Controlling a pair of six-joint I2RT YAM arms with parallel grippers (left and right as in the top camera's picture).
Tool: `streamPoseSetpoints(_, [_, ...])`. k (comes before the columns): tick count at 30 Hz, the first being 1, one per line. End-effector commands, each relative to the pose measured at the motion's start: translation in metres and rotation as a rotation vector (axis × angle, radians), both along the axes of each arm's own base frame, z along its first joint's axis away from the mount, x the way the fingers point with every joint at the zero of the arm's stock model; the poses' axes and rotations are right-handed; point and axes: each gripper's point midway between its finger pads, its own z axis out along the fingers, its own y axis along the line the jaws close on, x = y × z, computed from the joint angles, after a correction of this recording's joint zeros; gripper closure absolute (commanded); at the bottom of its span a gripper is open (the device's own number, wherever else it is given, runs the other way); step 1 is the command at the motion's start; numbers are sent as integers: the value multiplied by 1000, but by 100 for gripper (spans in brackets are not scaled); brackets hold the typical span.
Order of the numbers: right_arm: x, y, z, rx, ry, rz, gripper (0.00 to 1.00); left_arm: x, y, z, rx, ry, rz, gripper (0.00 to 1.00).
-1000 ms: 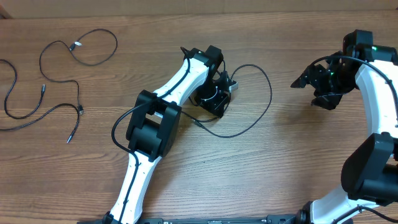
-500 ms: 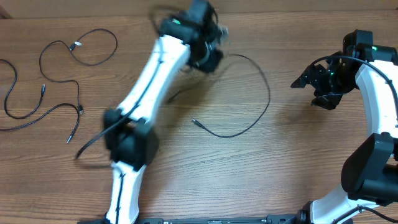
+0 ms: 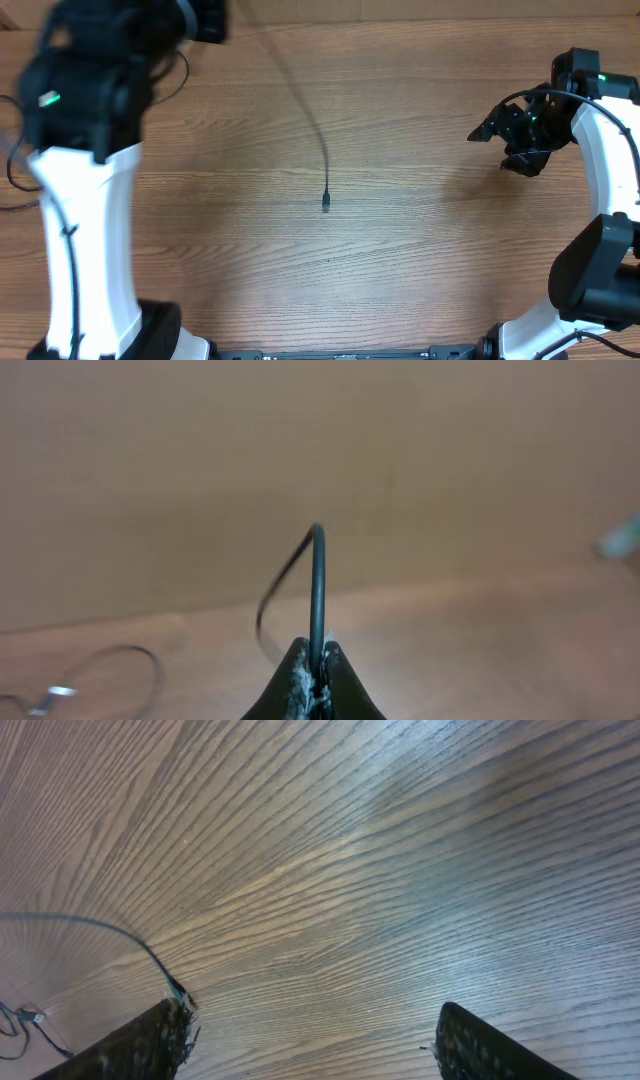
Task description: Untangle cables
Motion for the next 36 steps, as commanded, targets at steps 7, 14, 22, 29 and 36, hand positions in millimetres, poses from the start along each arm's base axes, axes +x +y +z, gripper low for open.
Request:
streamPoseSetpoints(7, [6,0,9,1,-33,9,23,-51,130,79,17,-246,466,96])
streamPoseSetpoints(14, [5,1,8,2,-29,10,23,-76,205,118,40,-402,736,96])
streamPoseSetpoints(22, [6,0,9,0,-37,13,23,-73,237,92,66,-307,818,96])
streamPoseSetpoints(29, [4,1,8,-1,-34,27,23,-44,247,-26,-54,108,870,35])
streamPoseSetpoints(36, [2,1,8,0,-27,33,23,-31,238,-70,-125,264,835,24])
